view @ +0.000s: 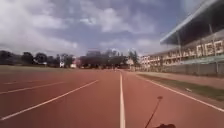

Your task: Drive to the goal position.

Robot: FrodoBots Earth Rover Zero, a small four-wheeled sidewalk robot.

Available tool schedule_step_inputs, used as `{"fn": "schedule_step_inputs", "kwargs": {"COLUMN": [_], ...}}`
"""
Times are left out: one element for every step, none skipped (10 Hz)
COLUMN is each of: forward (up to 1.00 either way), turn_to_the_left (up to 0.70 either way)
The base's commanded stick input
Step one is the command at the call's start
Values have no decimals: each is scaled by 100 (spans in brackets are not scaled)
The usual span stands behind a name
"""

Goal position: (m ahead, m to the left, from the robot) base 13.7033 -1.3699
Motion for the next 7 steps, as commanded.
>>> {"fn": "schedule_step_inputs", "kwargs": {"forward": [70, 70, 70, 70, 70, 70, 70], "turn_to_the_left": [0, 0, 0, 0, 0, 0, 0]}}
